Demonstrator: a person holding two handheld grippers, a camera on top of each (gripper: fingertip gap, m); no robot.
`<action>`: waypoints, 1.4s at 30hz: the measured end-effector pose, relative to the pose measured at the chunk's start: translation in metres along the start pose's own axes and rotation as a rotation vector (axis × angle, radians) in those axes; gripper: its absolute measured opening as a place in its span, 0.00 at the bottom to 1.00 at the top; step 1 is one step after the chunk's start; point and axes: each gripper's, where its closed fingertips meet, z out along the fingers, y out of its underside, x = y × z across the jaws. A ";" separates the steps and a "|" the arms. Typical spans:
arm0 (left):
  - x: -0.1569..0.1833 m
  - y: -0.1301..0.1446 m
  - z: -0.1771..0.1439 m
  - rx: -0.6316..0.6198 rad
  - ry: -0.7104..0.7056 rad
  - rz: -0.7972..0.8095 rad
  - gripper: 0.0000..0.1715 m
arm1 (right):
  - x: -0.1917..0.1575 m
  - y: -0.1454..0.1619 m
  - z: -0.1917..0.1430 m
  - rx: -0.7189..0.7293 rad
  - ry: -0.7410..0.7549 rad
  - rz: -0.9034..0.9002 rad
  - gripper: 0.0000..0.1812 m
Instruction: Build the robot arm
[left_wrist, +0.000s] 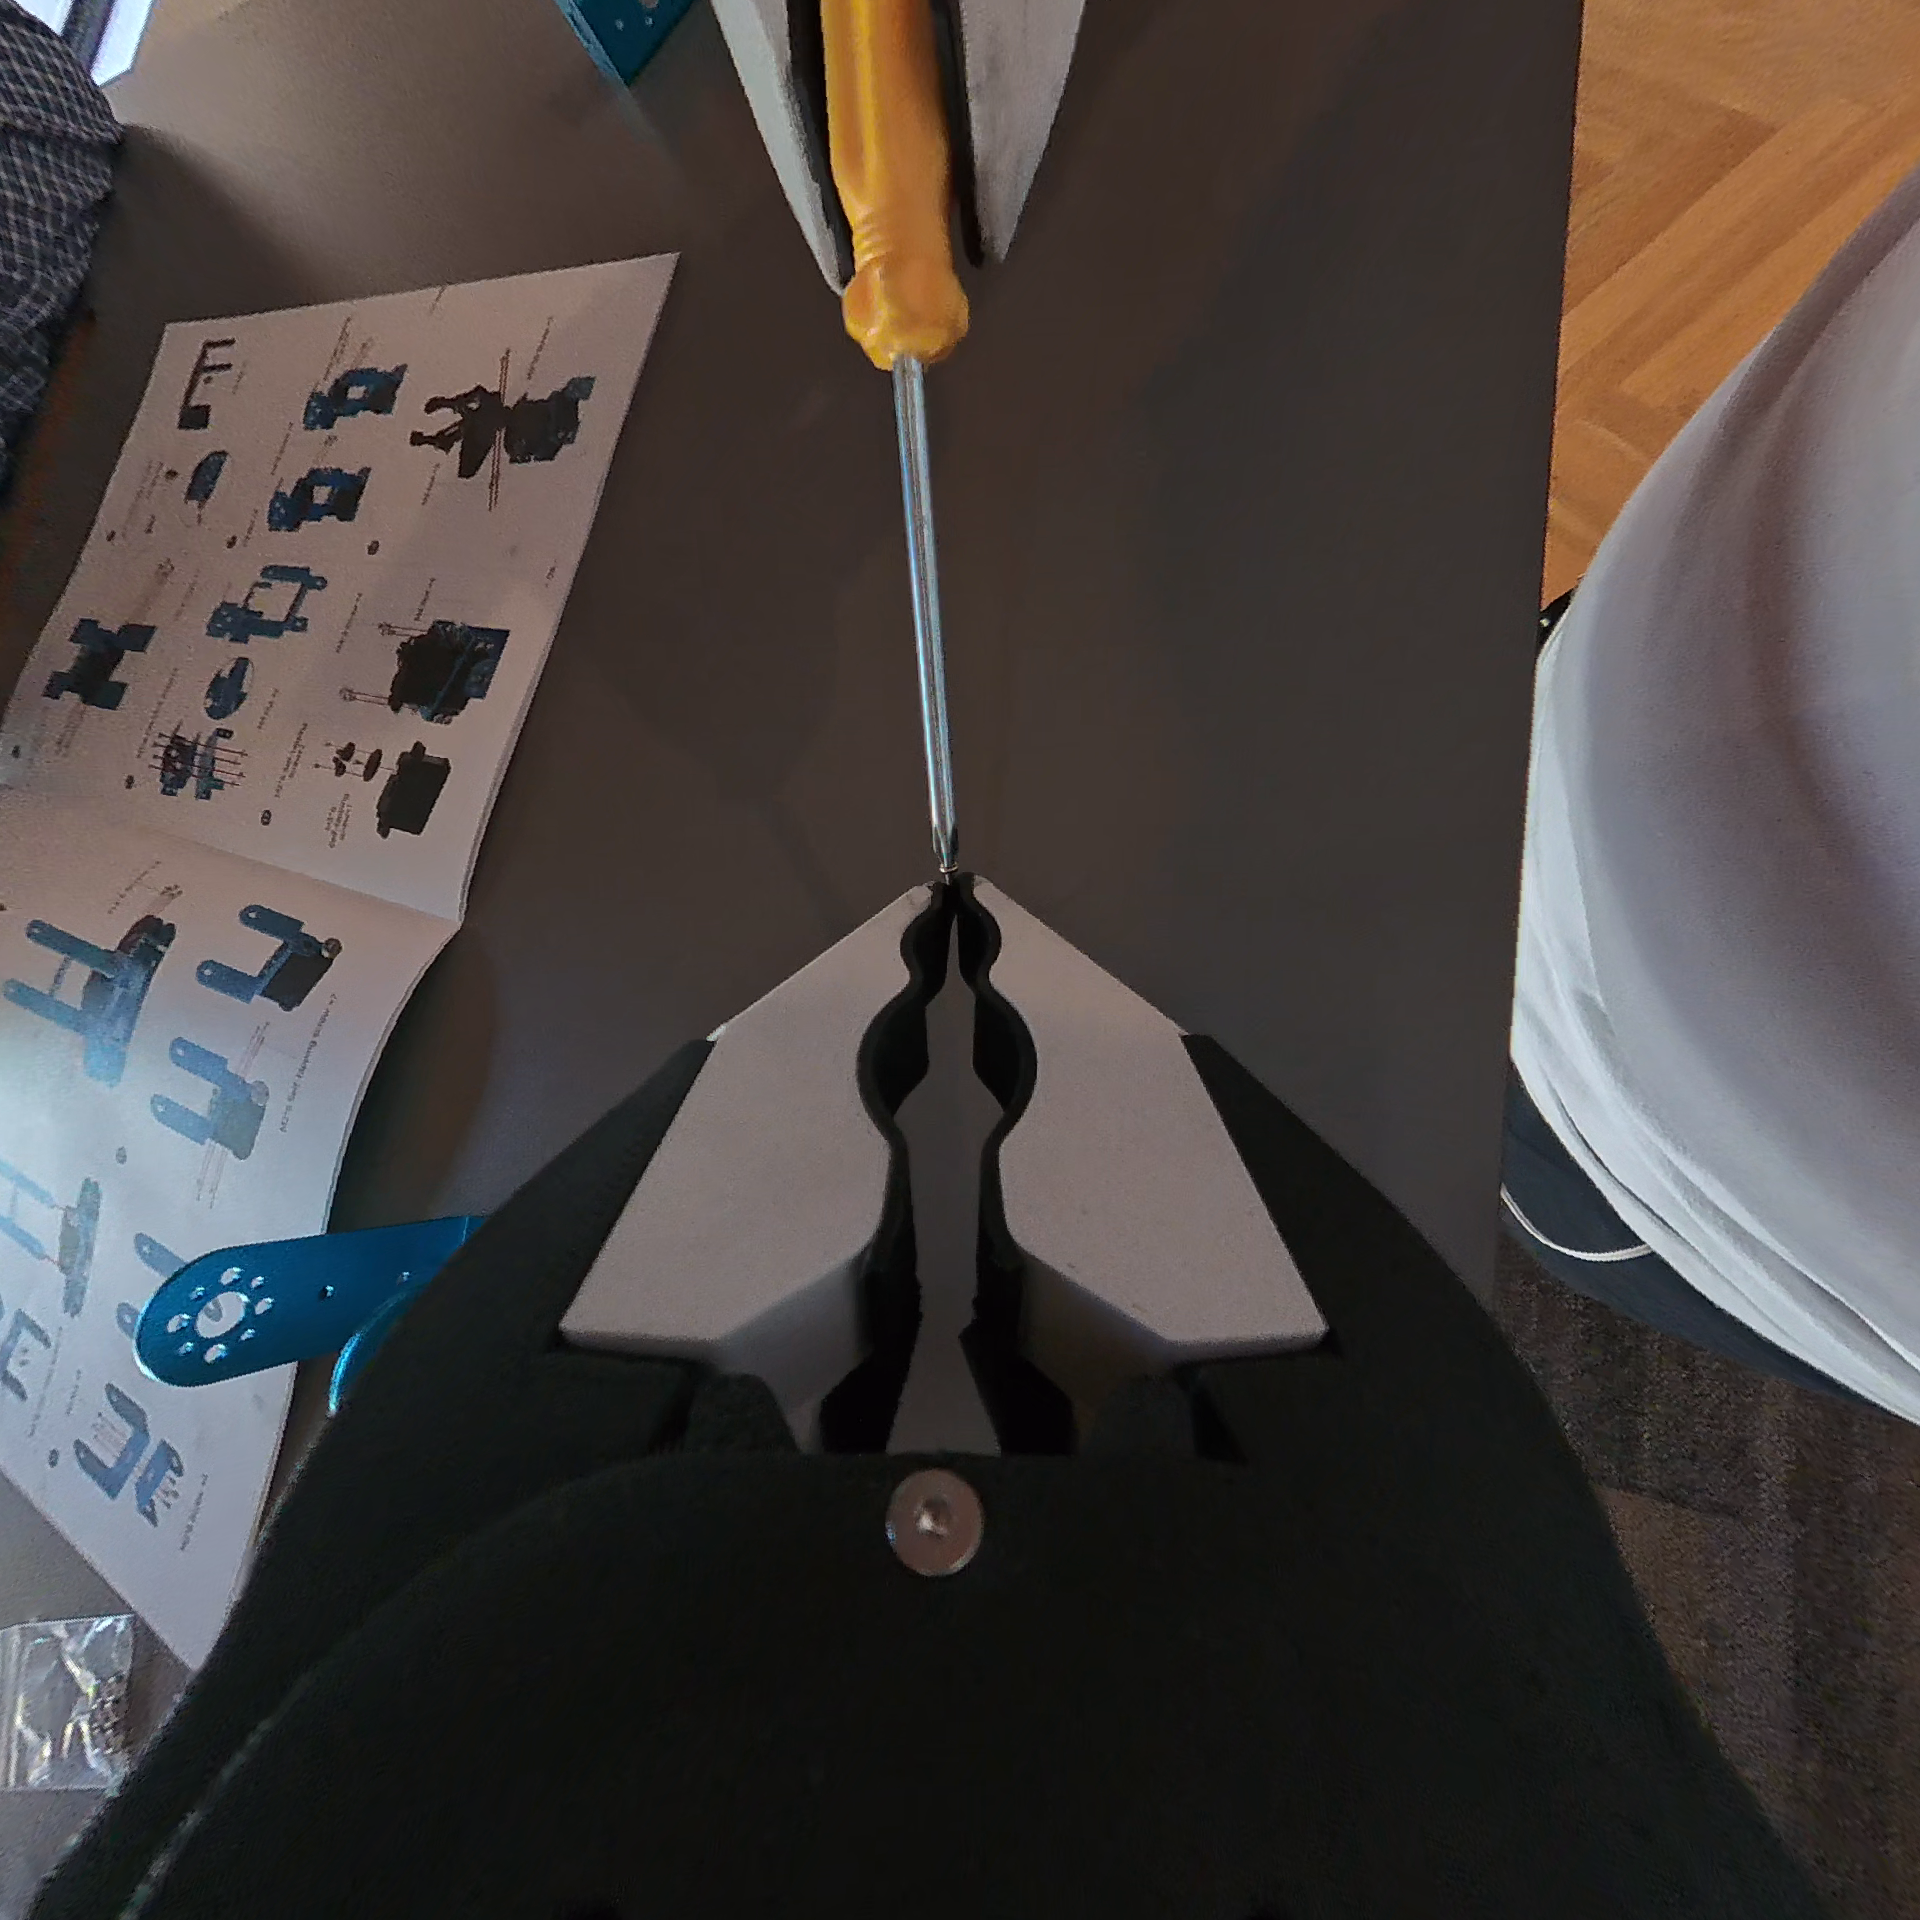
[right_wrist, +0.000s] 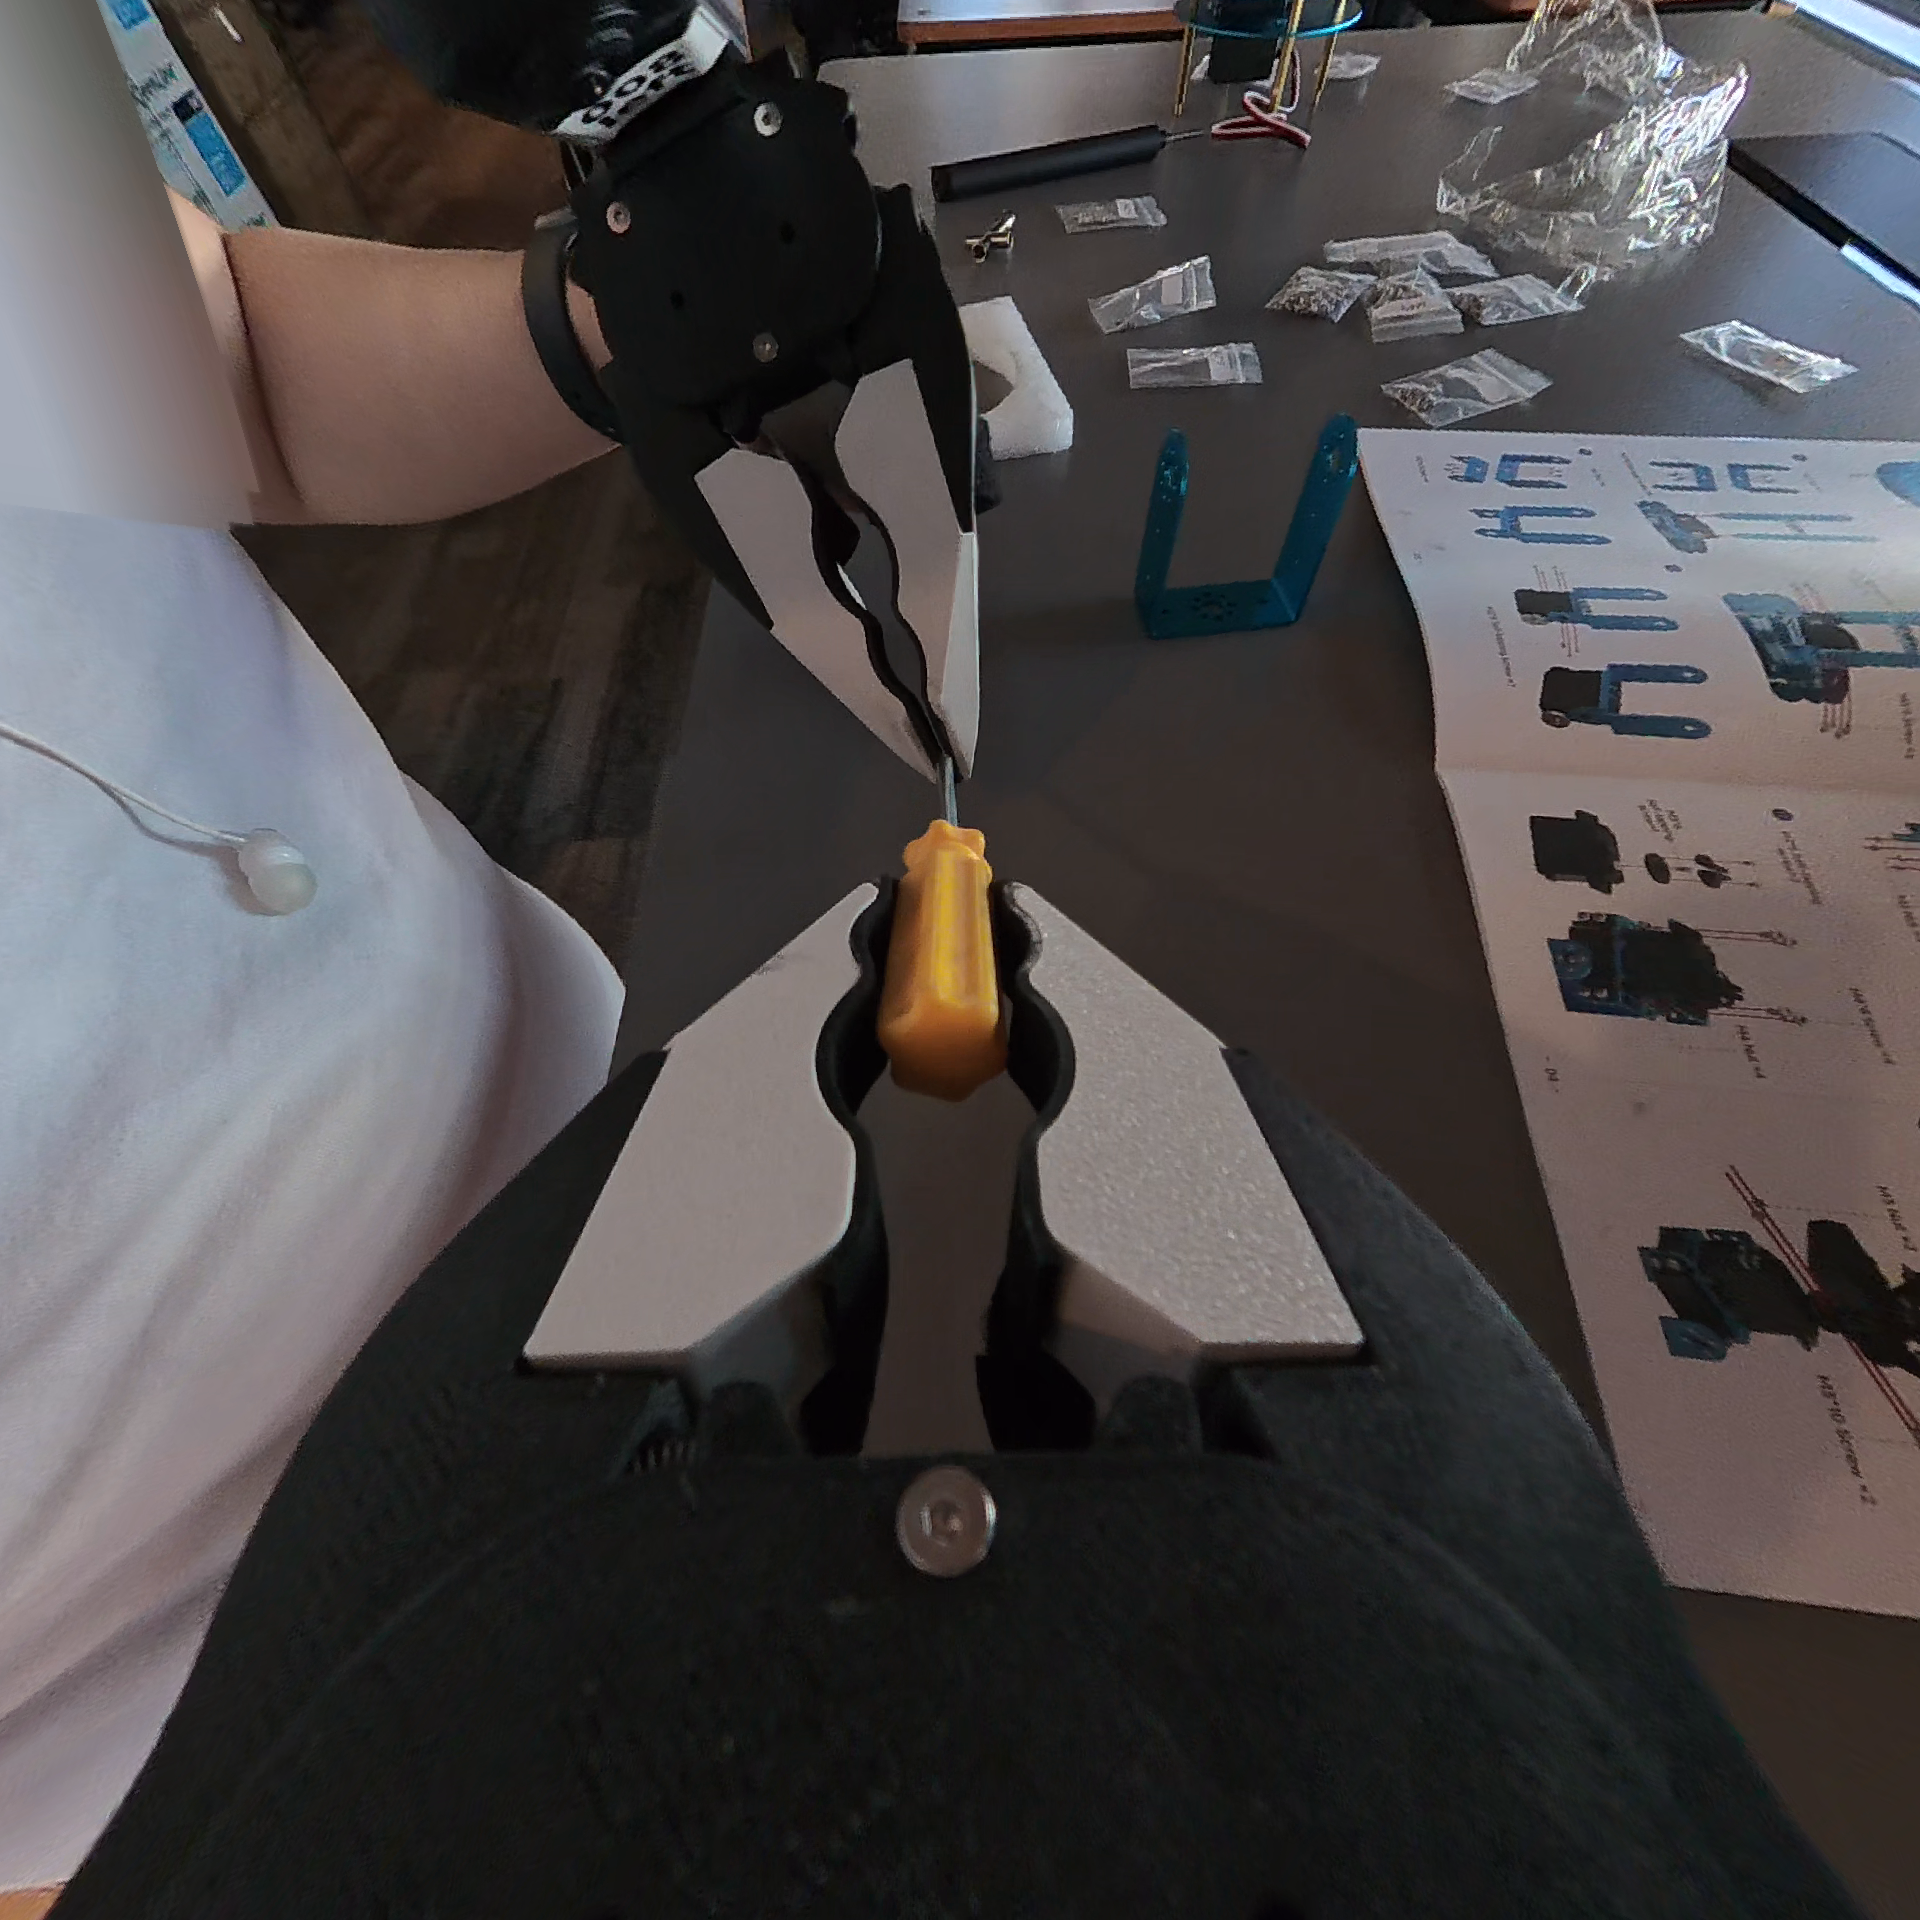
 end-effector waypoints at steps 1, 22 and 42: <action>0.000 0.000 0.000 0.002 -0.004 0.004 0.00 | 0.000 0.000 0.000 0.004 -0.004 0.011 0.09; -0.001 0.006 0.005 -0.037 0.017 0.006 0.00 | 0.003 0.008 0.003 -0.030 -0.015 0.046 0.09; -0.001 0.008 0.011 -0.068 0.047 0.015 0.00 | 0.003 0.009 0.005 -0.086 0.021 -0.038 0.09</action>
